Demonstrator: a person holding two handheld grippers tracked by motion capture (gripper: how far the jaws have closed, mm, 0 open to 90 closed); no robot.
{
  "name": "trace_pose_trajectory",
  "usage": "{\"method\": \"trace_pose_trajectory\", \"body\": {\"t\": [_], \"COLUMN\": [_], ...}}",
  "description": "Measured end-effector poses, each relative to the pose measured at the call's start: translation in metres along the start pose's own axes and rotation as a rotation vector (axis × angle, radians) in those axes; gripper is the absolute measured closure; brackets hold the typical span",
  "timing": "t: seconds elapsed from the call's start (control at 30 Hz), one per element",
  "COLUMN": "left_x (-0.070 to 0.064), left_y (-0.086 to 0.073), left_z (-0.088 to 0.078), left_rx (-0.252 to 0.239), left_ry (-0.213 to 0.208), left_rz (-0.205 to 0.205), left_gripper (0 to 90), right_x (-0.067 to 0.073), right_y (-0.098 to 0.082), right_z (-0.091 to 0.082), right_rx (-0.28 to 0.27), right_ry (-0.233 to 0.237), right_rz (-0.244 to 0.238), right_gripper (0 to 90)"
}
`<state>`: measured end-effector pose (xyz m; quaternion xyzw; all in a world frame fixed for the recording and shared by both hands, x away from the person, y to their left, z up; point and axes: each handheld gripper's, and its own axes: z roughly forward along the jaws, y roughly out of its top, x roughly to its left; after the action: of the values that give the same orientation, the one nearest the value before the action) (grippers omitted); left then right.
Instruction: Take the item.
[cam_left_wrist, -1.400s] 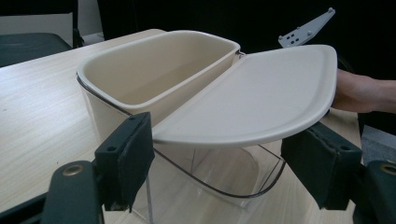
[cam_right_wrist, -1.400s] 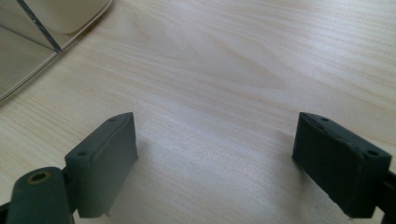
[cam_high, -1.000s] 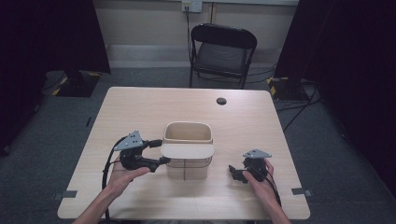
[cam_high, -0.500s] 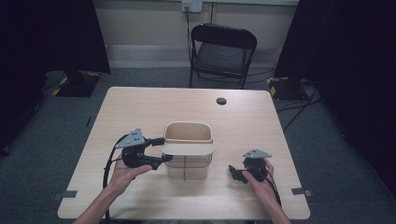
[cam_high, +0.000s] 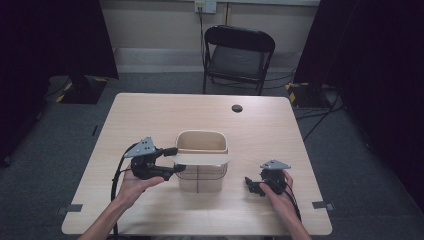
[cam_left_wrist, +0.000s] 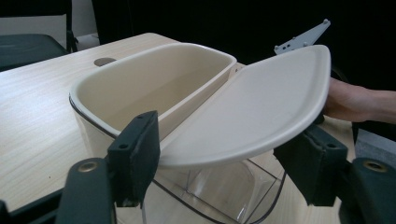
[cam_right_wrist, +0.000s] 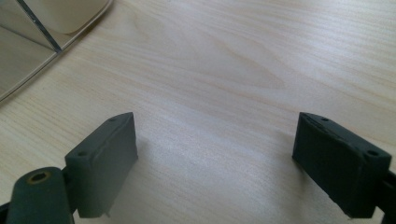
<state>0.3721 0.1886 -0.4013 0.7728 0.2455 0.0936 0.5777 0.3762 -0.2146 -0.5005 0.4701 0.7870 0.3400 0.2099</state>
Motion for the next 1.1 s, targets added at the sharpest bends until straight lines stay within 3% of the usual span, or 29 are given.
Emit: {"method": "trace_pose_trajectory", "body": {"t": [0.37,0.8,1.1], "left_x": [-0.001,0.003,0.005], "left_y": [0.006,0.007,0.012], "left_z": [0.004,0.005,0.005], "left_rx": [0.009,0.004,0.027], "left_ry": [-0.044,-0.051,-0.058], "left_rz": [-0.009,-0.018,-0.013], "left_gripper": [38.1,43.5,46.3], "right_x": [0.000,0.000,0.000], "right_y": [0.000,0.000,0.000], "right_z": [0.000,0.000,0.000], "right_rx": [0.000,0.000,0.000], "right_ry": [0.000,0.000,0.000], "right_rz": [0.000,0.000,0.000], "right_gripper": [13.0,13.0,13.0]}}
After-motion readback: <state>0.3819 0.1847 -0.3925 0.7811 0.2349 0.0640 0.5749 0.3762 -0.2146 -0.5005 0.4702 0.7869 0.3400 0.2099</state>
